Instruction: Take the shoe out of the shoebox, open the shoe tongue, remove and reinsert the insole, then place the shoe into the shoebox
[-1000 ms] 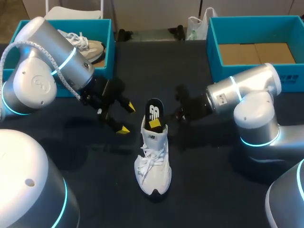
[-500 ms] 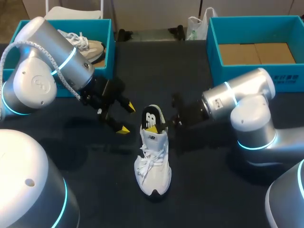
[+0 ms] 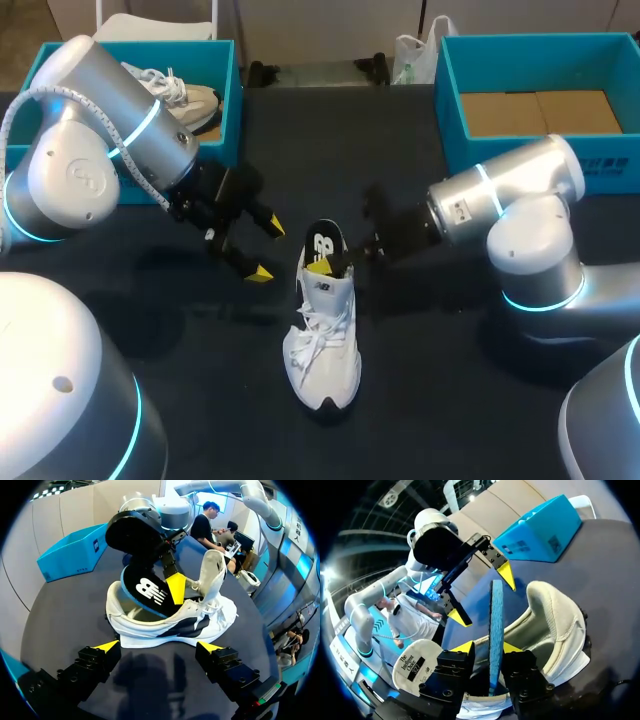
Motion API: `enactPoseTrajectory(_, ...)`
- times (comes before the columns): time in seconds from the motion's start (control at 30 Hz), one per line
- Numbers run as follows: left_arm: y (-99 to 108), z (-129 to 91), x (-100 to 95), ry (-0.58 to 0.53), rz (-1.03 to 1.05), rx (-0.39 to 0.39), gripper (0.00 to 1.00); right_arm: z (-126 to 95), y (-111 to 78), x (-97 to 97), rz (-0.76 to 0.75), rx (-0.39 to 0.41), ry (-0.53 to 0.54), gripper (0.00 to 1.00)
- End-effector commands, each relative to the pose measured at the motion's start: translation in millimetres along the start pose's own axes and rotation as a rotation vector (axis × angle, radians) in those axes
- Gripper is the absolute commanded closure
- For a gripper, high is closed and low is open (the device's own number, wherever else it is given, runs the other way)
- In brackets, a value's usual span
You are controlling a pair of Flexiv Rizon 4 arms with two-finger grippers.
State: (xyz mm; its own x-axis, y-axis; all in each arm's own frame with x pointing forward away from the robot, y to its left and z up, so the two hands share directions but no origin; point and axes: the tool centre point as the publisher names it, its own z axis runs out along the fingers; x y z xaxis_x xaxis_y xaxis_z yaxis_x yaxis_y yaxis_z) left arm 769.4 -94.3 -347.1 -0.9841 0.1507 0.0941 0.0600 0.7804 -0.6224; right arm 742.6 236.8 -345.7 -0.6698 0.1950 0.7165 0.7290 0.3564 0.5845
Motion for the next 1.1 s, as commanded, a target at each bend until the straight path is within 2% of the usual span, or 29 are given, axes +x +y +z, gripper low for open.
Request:
enactPoseTrajectory(0.03, 0, -1, 0.2, 0.0, 0.0, -0.003, 0.0, -4, 3.5, -0.1, -0.002, 0.011, -0.007, 0.67)
enactPoseTrajectory(0.2, 0, -1, 0.2, 0.0, 0.0, -0.003, 0.0, -10, 5.9, -6.1, -0.013, 0.01, -0.013, 0.68)
enactPoseTrajectory(0.3, 0, -1, 0.2, 0.0, 0.0, -0.003, 0.0, -10, 8.0, -10.6, -0.02, 0.011, -0.007, 0.71)
enactPoseTrajectory(0.33, 0, -1, 0.2, 0.0, 0.0, -0.003, 0.0, -10, 9.4, -11.4, -0.022, 0.014, -0.005, 0.75)
enactPoseTrajectory(0.4, 0, -1, 0.2, 0.0, 0.0, -0.003, 0.0, -8, 10.7, -12.2, -0.025, 0.019, 0.002, 0.88)
enactPoseTrajectory(0.43, 0, -1, 0.2, 0.0, 0.0, -0.003, 0.0, -7, 10.3, -12.7, -0.024, 0.022, 0.005, 0.98)
enactPoseTrajectory(0.47, 0, -1, 0.2, 0.0, 0.0, -0.003, 0.0, -6, 10.0, -12.8, -0.024, 0.022, 0.007, 1.0)
enactPoseTrajectory(0.63, 0, -1, 0.2, 0.0, 0.0, -0.003, 0.0, -4, 5.7, -11.7, -0.016, 0.02, 0.019, 1.0)
enactPoseTrajectory(0.9, 0, -1, 0.2, 0.0, 0.0, -0.003, 0.0, 7, -15.1, -2.7, 0.038, 0.021, 0.055, 1.0)
enactPoseTrajectory(1.1, 0, -1, 0.2, 0.0, 0.0, -0.003, 0.0, 9, -20.5, 1.3, 0.067, 0.049, 0.065, 1.0)
